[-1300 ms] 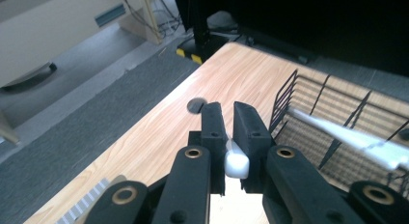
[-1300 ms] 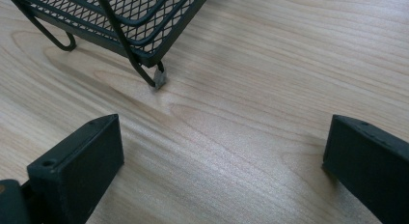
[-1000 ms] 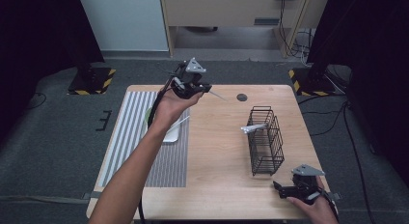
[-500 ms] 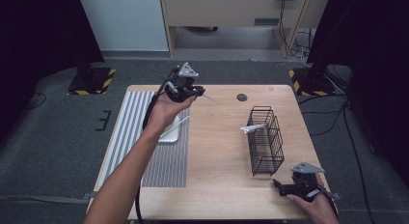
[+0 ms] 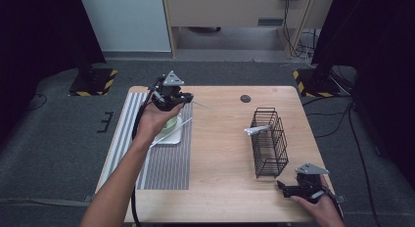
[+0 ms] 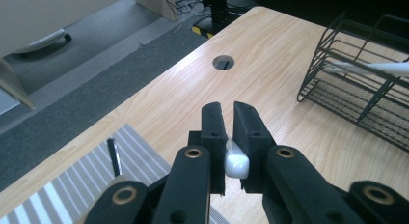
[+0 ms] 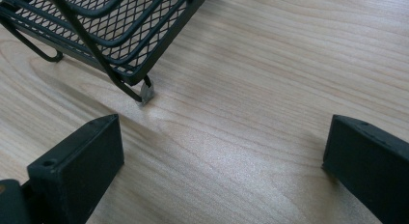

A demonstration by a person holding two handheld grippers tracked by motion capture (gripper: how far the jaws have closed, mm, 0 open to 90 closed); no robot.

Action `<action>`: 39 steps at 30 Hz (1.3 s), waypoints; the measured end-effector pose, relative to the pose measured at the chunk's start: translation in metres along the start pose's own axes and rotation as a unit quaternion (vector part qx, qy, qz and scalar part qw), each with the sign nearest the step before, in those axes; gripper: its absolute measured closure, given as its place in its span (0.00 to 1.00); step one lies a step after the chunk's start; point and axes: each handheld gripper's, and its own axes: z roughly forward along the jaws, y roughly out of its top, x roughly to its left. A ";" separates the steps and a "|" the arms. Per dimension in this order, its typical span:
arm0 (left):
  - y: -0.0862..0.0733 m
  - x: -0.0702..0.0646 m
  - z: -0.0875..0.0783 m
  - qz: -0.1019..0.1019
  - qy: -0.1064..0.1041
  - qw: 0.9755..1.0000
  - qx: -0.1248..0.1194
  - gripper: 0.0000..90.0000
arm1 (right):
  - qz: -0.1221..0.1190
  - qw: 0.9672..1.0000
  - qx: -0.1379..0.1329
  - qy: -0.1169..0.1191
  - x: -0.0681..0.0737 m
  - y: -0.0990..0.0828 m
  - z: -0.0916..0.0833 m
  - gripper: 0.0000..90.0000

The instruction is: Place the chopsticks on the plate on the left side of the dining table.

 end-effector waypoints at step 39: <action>-0.060 0.007 -0.025 -0.024 0.023 0.999 0.004 0.92 | 0.000 1.000 0.000 0.000 0.000 0.000 0.000 0.01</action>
